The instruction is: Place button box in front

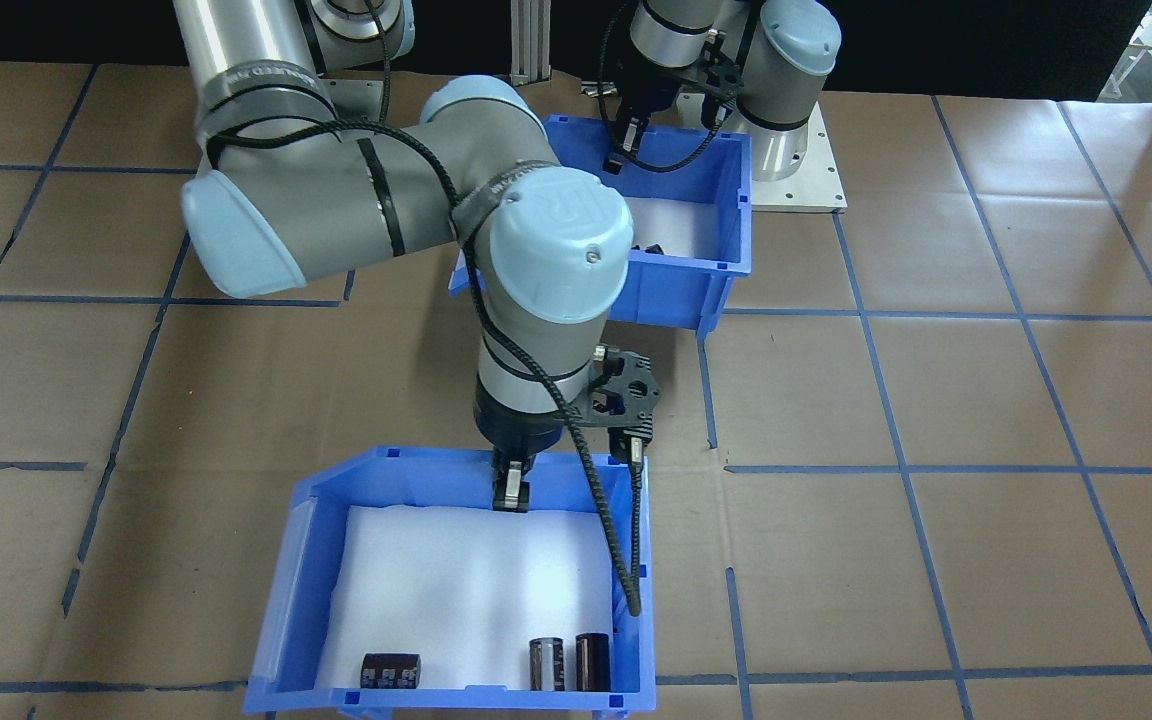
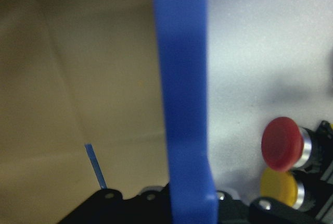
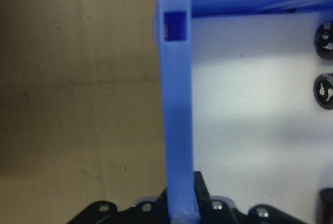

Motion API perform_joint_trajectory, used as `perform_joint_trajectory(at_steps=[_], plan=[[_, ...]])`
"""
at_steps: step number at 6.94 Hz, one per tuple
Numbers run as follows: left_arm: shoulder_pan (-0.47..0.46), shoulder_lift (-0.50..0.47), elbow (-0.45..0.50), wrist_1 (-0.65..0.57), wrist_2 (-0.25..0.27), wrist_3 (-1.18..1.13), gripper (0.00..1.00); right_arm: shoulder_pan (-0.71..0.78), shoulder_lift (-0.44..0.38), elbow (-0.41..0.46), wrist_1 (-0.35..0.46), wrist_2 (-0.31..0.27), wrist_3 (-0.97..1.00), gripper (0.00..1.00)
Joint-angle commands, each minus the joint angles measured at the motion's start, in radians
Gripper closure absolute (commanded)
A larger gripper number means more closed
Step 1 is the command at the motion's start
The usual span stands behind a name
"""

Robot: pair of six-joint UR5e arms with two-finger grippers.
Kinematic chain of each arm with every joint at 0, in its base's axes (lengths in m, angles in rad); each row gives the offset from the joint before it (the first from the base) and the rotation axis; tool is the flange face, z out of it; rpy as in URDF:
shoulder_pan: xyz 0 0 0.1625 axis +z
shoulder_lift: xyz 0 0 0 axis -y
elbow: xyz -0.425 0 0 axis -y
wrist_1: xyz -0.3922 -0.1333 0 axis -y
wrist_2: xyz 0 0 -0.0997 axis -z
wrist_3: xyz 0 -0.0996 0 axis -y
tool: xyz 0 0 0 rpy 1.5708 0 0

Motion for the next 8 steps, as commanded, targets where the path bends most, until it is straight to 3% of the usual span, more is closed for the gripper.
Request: perform_joint_trajectory(at_steps=[1,3,5,6,8], plan=[[0.228,0.03,-0.001,-0.053,0.021,0.216,1.0,-0.142,-0.076,0.015,0.058,0.001,-0.18,1.0],[0.326,-0.107,0.036,0.019,0.025,0.337,1.0,-0.301,-0.175,0.119,0.063,0.006,-0.388,1.0],[0.328,-0.354,0.231,0.071,0.025,0.336,1.0,-0.461,-0.29,0.237,0.064,0.058,-0.507,1.0],[0.322,-0.472,0.364,0.073,0.025,0.318,1.0,-0.528,-0.345,0.311,0.061,0.059,-0.551,1.0],[0.269,-0.661,0.519,0.151,0.017,0.232,1.0,-0.64,-0.476,0.466,0.043,0.059,-0.555,1.0]])
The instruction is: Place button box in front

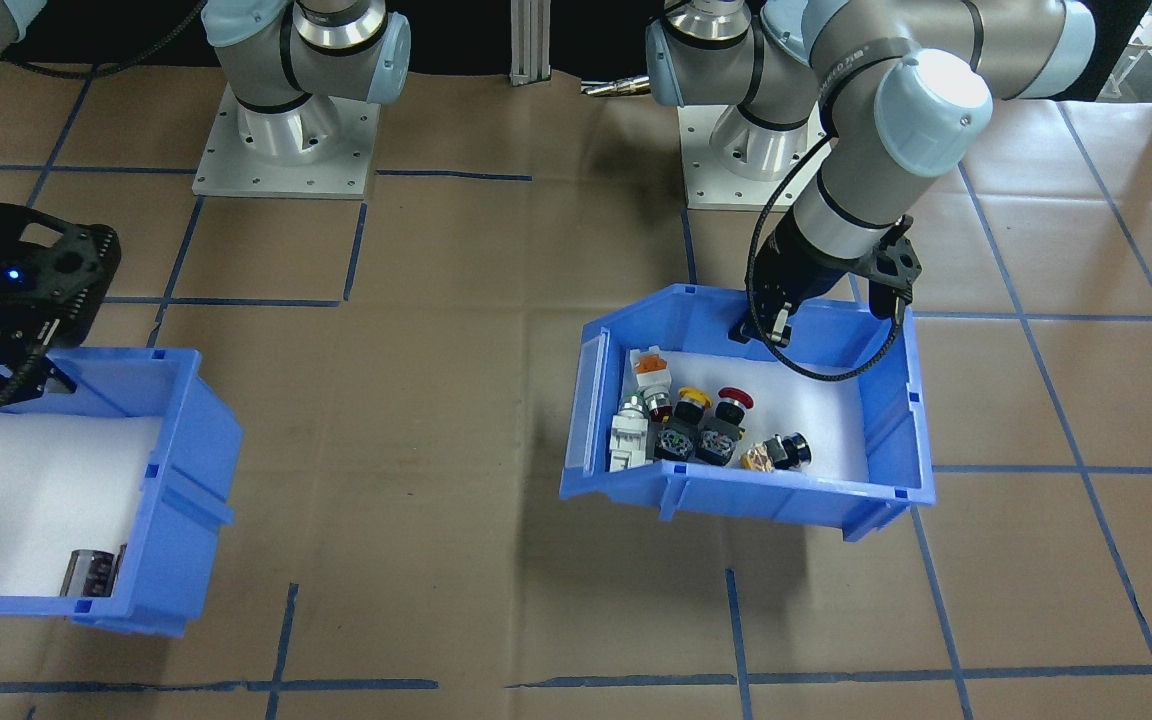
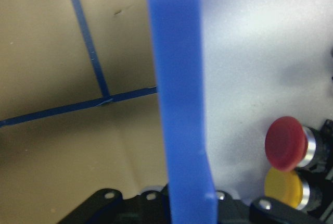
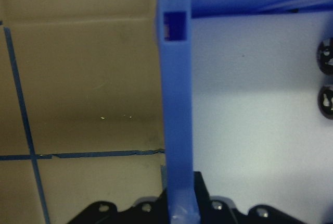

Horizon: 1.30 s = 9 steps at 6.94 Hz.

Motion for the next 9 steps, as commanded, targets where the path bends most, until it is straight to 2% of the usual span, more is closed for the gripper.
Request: perform_joint_trajectory(at_steps=[1,3,4,5,6,7,9], plan=[[-0.092,-0.2,0.175,0.085,-0.007,-0.137,1.0,-0.099,-0.139,0.164,-0.011,0.003,-0.029,1.0],[-0.195,-0.344,0.337,0.097,-0.011,-0.286,1.0,-0.13,-0.232,0.275,-0.056,-0.006,-0.135,1.0],[-0.224,-0.408,0.405,0.1,-0.014,-0.348,0.99,-0.128,-0.236,0.283,-0.077,-0.011,-0.16,1.0],[-0.243,-0.465,0.471,0.102,-0.053,-0.394,0.99,-0.128,-0.237,0.291,-0.077,-0.013,-0.16,1.0],[-0.264,-0.514,0.526,0.102,-0.057,-0.437,0.98,-0.128,-0.239,0.295,-0.079,-0.013,-0.16,1.0],[-0.292,-0.553,0.556,0.119,-0.057,-0.469,0.95,-0.128,-0.239,0.295,-0.079,-0.013,-0.162,1.0],[-0.335,-0.561,0.561,0.139,-0.058,-0.496,0.91,-0.127,-0.253,0.305,-0.074,-0.011,-0.162,1.0]])
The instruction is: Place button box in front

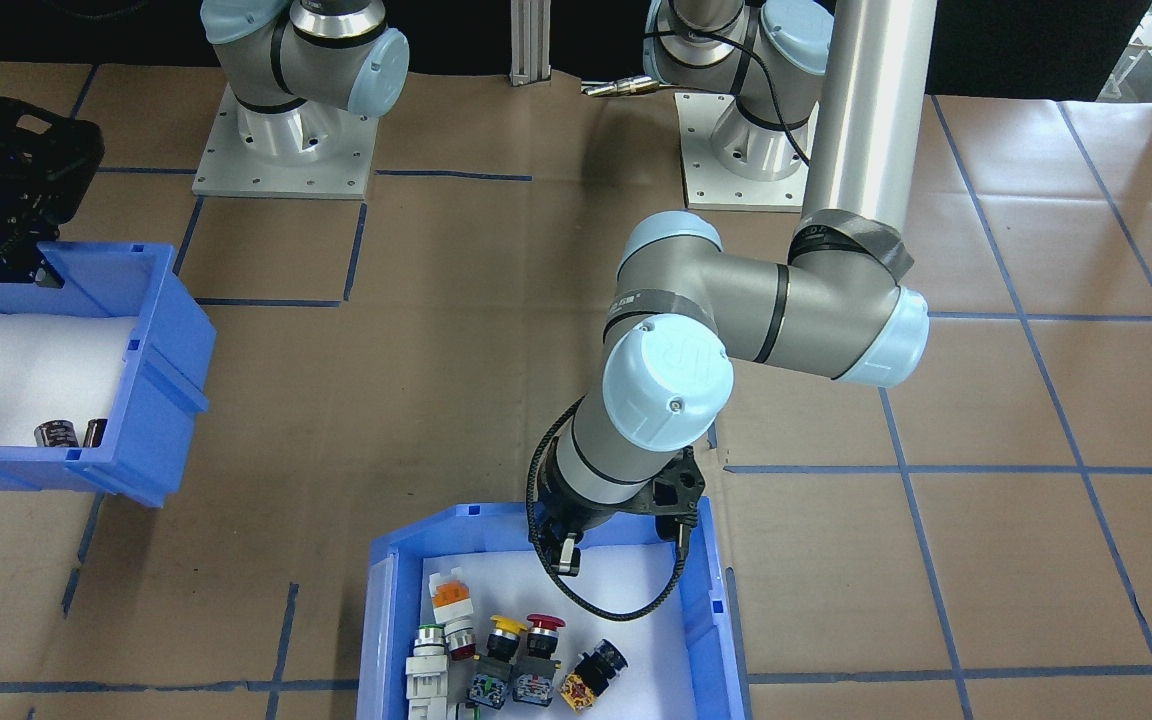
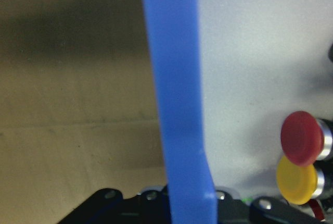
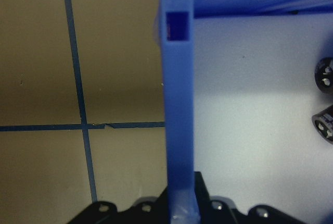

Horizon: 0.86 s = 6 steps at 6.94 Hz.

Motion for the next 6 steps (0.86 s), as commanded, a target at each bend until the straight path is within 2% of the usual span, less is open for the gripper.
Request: perform_joint_trajectory(at_steps=[1,3,4,6], plan=[[-0.036,-0.01,0.001,0.016,-0.001,0.0,0.86,0.001,-0.025,0.032,0.0,0.001,0.002,1.0],[-0.047,-0.001,-0.028,0.011,-0.001,0.002,0.35,0.001,-0.048,0.063,-0.002,0.008,0.008,1.0],[-0.047,0.026,-0.048,0.011,-0.001,0.002,0.21,0.001,-0.048,0.063,-0.002,0.01,0.008,1.0],[-0.02,0.101,-0.05,-0.018,0.008,0.058,0.27,0.006,-0.053,0.068,0.004,0.013,0.014,1.0]])
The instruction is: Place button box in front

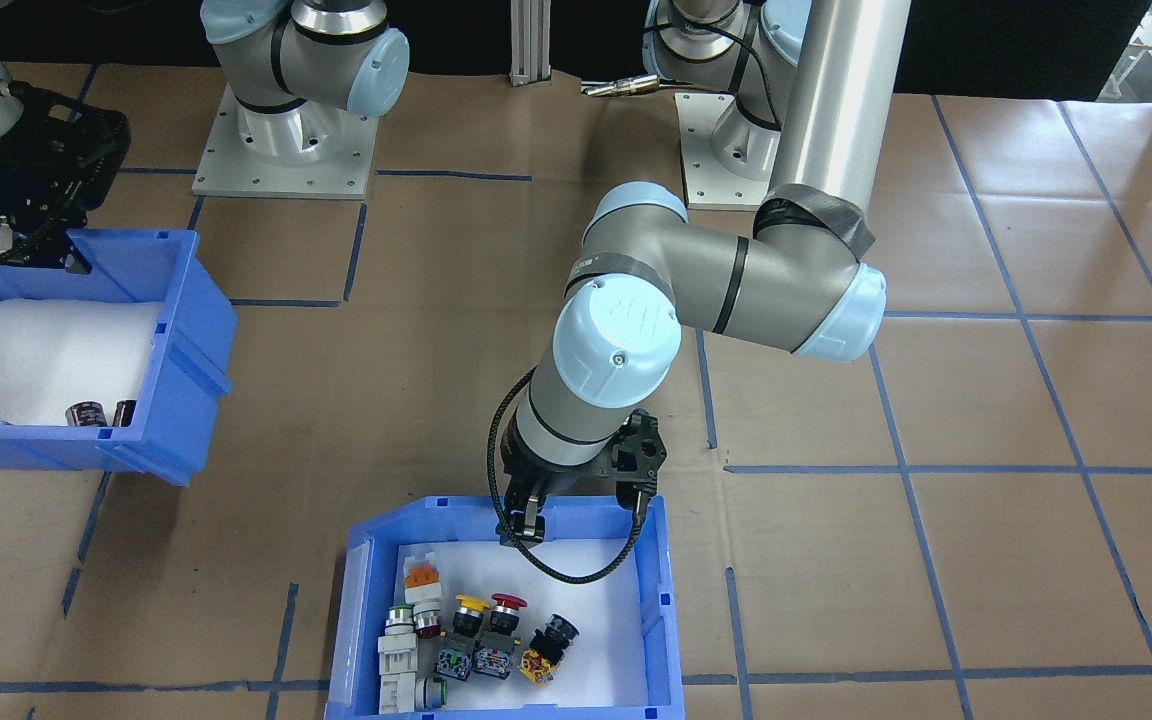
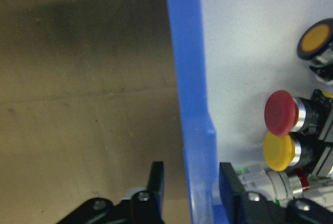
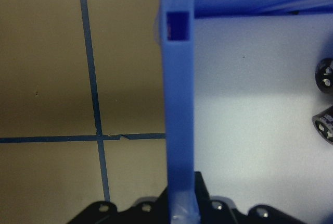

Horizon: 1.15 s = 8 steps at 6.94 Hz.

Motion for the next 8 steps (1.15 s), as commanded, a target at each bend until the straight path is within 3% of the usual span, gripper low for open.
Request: perform_joint_trajectory(at_steps=[1,2,4,5,8], plan=[[0.063,0.118,-0.006,-0.127,0.007,0.166,0.24,0.011,-0.018,0.017,0.009,0.004,0.022,1.0],[0.121,0.182,-0.006,-0.242,0.048,0.36,0.19,0.049,-0.036,0.042,0.012,0.003,0.035,1.0],[0.175,0.336,-0.008,-0.488,0.192,0.709,0.0,0.187,-0.053,0.089,0.0,-0.005,0.186,1.0],[0.209,0.399,-0.009,-0.578,0.225,0.948,0.0,0.275,-0.053,0.091,-0.002,-0.014,0.263,1.0],[0.373,0.532,-0.054,-0.648,0.224,1.754,0.0,0.484,-0.044,0.134,-0.045,-0.012,0.513,1.0]])
